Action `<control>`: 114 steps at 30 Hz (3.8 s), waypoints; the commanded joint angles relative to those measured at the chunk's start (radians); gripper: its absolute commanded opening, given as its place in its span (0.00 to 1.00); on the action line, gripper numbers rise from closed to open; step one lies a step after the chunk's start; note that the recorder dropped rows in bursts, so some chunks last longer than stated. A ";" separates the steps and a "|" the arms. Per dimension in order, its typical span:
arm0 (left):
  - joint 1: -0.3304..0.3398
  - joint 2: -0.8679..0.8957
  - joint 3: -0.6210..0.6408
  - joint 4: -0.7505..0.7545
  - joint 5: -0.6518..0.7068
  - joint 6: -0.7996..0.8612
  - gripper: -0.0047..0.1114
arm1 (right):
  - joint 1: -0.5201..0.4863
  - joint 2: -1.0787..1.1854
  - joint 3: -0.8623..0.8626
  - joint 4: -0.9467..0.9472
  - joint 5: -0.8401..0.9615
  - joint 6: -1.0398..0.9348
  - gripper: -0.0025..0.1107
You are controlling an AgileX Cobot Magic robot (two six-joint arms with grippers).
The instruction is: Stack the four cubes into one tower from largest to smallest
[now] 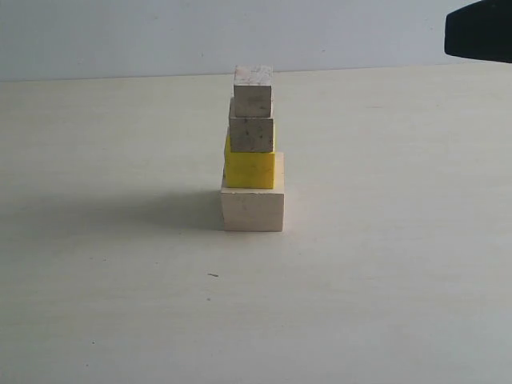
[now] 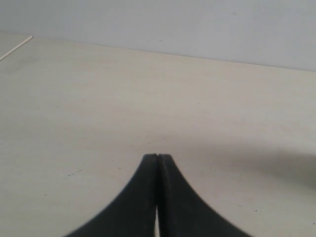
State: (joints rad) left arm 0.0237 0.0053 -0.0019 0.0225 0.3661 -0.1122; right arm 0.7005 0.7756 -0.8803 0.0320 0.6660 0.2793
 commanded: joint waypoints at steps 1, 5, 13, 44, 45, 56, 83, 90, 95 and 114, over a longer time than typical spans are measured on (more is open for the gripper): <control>-0.004 -0.005 0.002 0.000 -0.011 0.001 0.04 | 0.004 -0.006 0.005 -0.007 -0.011 -0.007 0.02; -0.004 -0.005 0.002 0.000 -0.011 0.001 0.04 | 0.004 -0.006 0.005 -0.007 -0.011 -0.007 0.02; -0.004 -0.005 0.002 0.000 -0.011 0.001 0.04 | 0.004 -0.006 0.005 -0.007 -0.011 -0.007 0.02; -0.004 -0.005 0.002 0.000 -0.011 0.001 0.04 | -0.648 -0.341 0.163 0.006 -0.004 -0.226 0.02; -0.004 -0.005 0.002 0.000 -0.011 0.001 0.04 | -0.666 -0.377 0.186 -0.010 -0.004 -0.236 0.02; -0.004 -0.005 0.002 0.000 -0.011 0.001 0.04 | -0.691 -0.622 0.646 -0.040 -0.351 -0.229 0.02; -0.004 -0.005 0.002 0.000 -0.011 0.001 0.04 | -0.689 -0.776 0.880 -0.039 -0.330 -0.251 0.02; -0.004 -0.005 0.002 0.000 -0.011 0.001 0.04 | -0.689 -0.776 0.880 -0.039 -0.330 -0.251 0.02; -0.004 -0.005 0.002 0.000 -0.011 0.001 0.04 | -0.689 -0.776 0.880 -0.039 -0.330 -0.251 0.02; -0.004 -0.005 0.002 0.000 -0.011 0.001 0.04 | -0.689 -0.776 0.880 -0.039 -0.330 -0.251 0.02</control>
State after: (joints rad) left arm 0.0237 0.0053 -0.0019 0.0225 0.3661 -0.1122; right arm 0.0158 0.0061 -0.0044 0.0000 0.3406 0.0364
